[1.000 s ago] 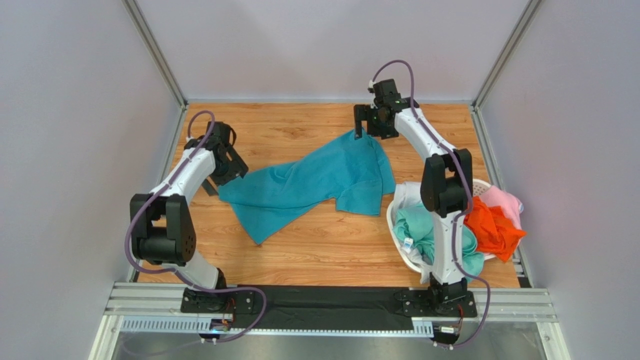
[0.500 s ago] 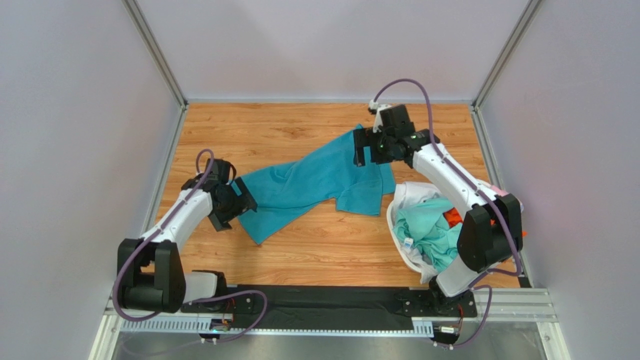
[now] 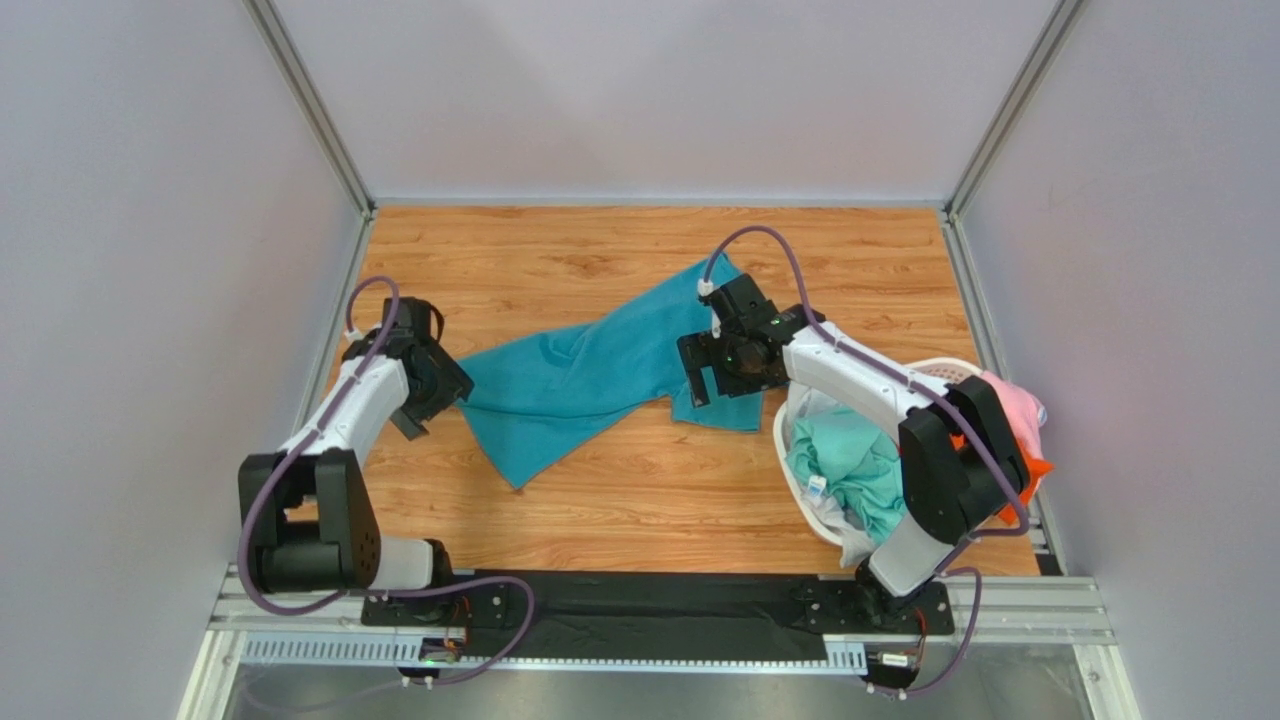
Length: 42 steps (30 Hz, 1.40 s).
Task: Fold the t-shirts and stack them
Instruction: Flatten the tshirt out
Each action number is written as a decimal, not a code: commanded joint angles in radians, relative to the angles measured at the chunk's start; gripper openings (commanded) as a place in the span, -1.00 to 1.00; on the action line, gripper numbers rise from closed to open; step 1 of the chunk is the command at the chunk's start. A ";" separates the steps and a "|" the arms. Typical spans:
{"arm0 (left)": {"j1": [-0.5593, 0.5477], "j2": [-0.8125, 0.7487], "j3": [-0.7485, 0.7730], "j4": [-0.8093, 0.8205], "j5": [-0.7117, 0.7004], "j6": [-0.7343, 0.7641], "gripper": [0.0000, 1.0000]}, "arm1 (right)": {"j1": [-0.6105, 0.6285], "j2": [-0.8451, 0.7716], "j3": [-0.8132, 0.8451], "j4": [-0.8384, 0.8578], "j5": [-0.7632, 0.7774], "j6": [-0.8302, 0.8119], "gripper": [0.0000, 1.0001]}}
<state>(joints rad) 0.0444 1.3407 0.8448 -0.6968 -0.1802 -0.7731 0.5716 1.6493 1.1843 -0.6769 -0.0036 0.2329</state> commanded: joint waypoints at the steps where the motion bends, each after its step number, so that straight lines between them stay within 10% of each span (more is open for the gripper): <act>1: 0.046 0.083 0.065 0.083 -0.024 0.003 0.52 | -0.001 -0.025 -0.015 0.031 0.025 0.046 0.97; 22: 0.077 0.405 0.215 0.134 0.028 -0.018 -0.39 | -0.001 -0.095 -0.107 0.057 0.034 0.083 0.97; 42: 0.080 0.291 0.145 0.045 0.002 -0.006 -0.41 | 0.002 -0.092 -0.118 0.046 0.048 0.112 0.97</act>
<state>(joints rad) 0.1139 1.6550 1.0050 -0.6373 -0.1848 -0.7818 0.5709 1.5875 1.0763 -0.6476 0.0299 0.3286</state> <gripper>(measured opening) 0.301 0.985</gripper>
